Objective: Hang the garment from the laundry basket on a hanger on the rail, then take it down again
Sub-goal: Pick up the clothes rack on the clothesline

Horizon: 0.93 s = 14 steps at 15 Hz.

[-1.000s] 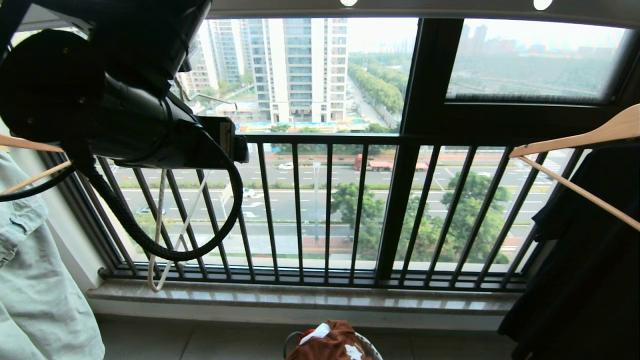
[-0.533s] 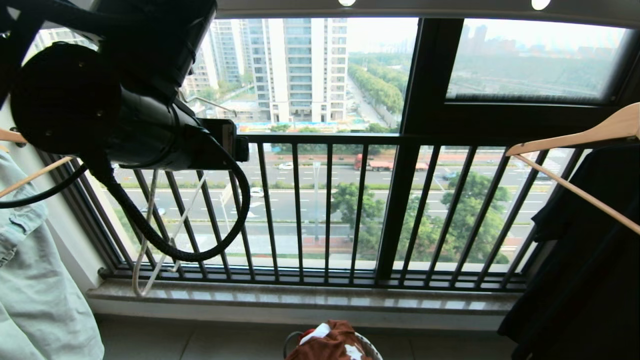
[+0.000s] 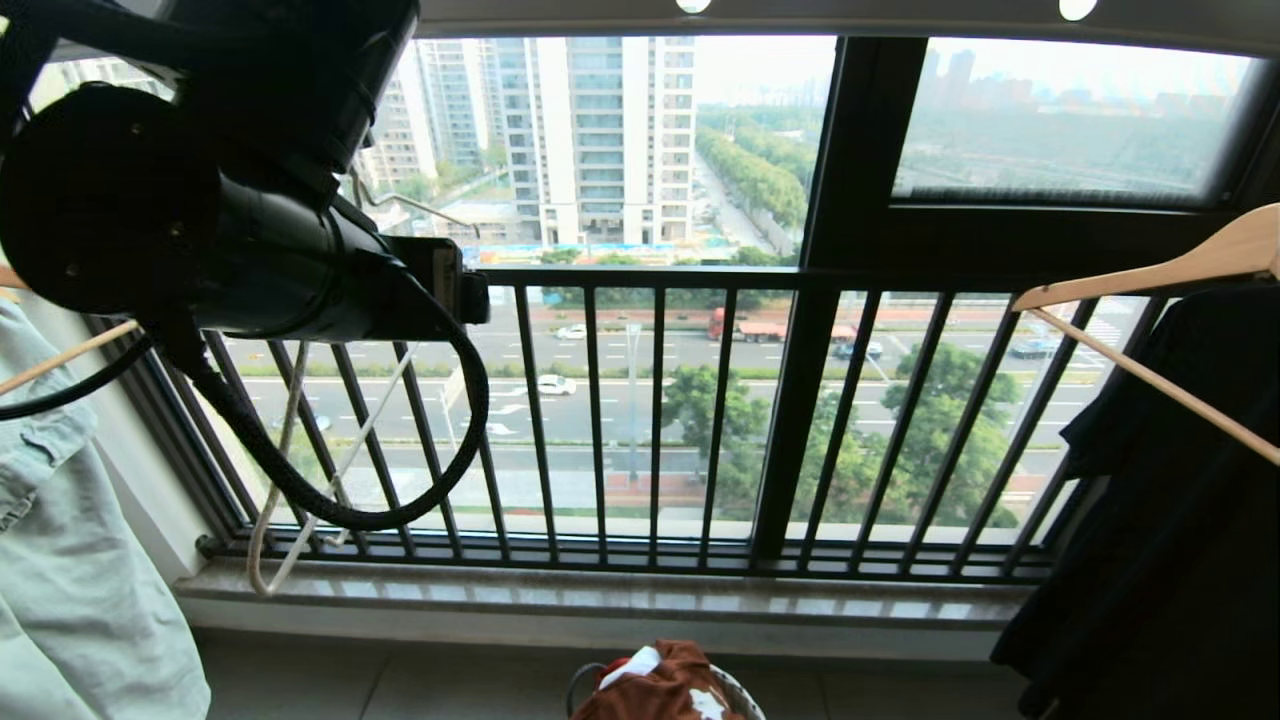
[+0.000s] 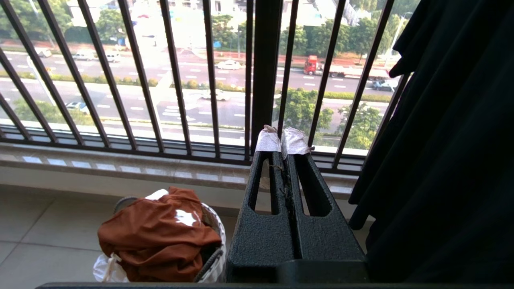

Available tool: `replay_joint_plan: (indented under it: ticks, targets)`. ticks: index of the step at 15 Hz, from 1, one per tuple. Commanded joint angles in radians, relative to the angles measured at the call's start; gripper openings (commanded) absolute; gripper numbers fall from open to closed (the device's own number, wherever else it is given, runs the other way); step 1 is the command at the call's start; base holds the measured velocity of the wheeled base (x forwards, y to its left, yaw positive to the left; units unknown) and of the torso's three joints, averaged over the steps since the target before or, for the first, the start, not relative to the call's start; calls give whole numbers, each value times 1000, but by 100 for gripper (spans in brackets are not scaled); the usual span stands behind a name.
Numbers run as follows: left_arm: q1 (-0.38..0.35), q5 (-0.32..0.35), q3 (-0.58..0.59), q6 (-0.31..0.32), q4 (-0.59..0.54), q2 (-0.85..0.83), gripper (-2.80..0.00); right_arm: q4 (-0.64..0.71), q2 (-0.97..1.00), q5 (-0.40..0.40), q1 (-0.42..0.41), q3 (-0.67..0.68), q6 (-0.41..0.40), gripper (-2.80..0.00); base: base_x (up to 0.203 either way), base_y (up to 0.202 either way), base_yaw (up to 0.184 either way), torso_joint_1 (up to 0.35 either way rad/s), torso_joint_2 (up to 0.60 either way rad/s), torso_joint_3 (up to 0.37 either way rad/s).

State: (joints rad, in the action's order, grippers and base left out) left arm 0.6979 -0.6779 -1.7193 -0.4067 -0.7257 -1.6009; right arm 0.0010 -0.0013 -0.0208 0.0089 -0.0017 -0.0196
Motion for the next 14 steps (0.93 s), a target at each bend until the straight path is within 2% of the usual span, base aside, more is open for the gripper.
replay_joint_plan:
  ticks: [1, 4, 7, 8, 14]
  targets:
    - [0, -5, 20, -3, -3, 32, 0, 1, 1, -1, 0, 0, 0, -280, 0, 0, 0, 0, 0, 0]
    - [0, -5, 49, -4, -1, 53, 0, 1, 1, -1, 0, 0, 0, -280, 0, 0, 0, 0, 0, 0]
    - [0, -4, 88, -2, 46, 62, 0, 1, 1, -1, 0, 0, 0, -280, 0, 0, 0, 0, 0, 0]
    - [0, -3, 99, 0, 58, 65, -280, 1, 1, -1, 0, 0, 0, -280, 0, 0, 0, 0, 0, 0]
    - [-1, -3, 99, 0, 58, 71, -280, 1, 1, -1, 0, 0, 0, -280, 0, 0, 0, 0, 0, 0]
